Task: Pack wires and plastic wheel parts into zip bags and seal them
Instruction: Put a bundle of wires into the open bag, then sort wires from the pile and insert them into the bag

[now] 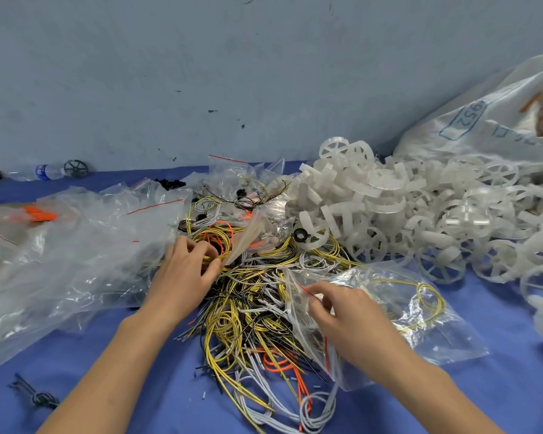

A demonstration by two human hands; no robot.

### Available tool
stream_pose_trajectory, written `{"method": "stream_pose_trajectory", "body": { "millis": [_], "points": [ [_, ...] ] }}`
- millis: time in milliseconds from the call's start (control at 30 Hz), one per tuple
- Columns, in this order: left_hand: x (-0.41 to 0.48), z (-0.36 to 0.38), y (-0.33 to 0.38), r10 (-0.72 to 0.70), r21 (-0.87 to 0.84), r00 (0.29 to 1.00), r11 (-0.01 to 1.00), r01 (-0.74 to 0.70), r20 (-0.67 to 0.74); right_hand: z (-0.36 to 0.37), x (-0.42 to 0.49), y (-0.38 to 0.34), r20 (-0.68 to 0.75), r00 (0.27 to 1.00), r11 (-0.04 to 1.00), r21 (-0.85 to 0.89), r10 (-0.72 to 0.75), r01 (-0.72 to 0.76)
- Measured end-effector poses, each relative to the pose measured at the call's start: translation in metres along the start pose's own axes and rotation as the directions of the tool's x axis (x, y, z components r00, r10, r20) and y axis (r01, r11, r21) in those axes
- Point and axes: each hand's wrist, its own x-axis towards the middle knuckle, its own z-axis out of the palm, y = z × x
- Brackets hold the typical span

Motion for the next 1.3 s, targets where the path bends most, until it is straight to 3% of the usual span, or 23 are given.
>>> {"method": "stream_pose_trajectory", "body": {
  "millis": [167,267,467,567,667,733,900,1033,1167,1300],
  "points": [
    [-0.002,0.0,-0.005,0.065,0.081,0.997,0.994,-0.068,0.032,0.004,-0.006,-0.009,-0.031,0.999,1.0,0.007,-0.013,0.014],
    [-0.003,0.002,-0.008,0.103,0.142,0.994,0.984,-0.109,0.046,0.02,-0.015,-0.021,-0.003,0.996,0.993,-0.077,-0.094,0.093],
    [-0.01,-0.004,0.006,0.027,-0.072,0.998,0.997,-0.03,-0.05,0.021,-0.013,-0.02,0.032,0.992,0.978,-0.169,-0.119,0.122],
    [-0.022,-0.016,0.017,0.132,-0.098,0.988,0.987,-0.124,0.075,0.009,-0.009,-0.012,-0.022,0.997,0.986,-0.153,-0.071,0.067],
    [-0.042,-0.022,0.034,0.291,-0.177,0.92,0.952,-0.251,0.262,-0.004,-0.001,-0.003,-0.163,0.987,0.995,-0.098,-0.005,-0.011],
    [-0.053,-0.021,0.044,0.38,-0.193,0.874,0.923,-0.334,0.302,-0.012,0.002,0.003,-0.242,0.969,0.996,-0.066,0.041,-0.058],
    [-0.063,-0.031,0.059,0.494,-0.294,0.866,0.842,-0.453,0.08,-0.029,0.002,0.009,-0.367,0.927,0.997,0.014,0.082,-0.082],
    [-0.071,-0.015,0.072,0.59,-0.109,0.794,0.808,-0.58,0.147,-0.032,0.003,0.008,-0.378,0.922,0.996,0.041,0.084,-0.074],
    [-0.07,0.002,0.079,0.576,0.06,0.785,0.796,-0.602,0.23,-0.028,0.003,0.007,-0.375,0.924,0.997,0.021,0.072,-0.069],
    [-0.062,0.003,0.076,0.565,0.052,0.782,0.801,-0.596,0.263,-0.028,0.002,0.009,-0.364,0.928,0.997,0.02,0.077,-0.075]
  ]
}}
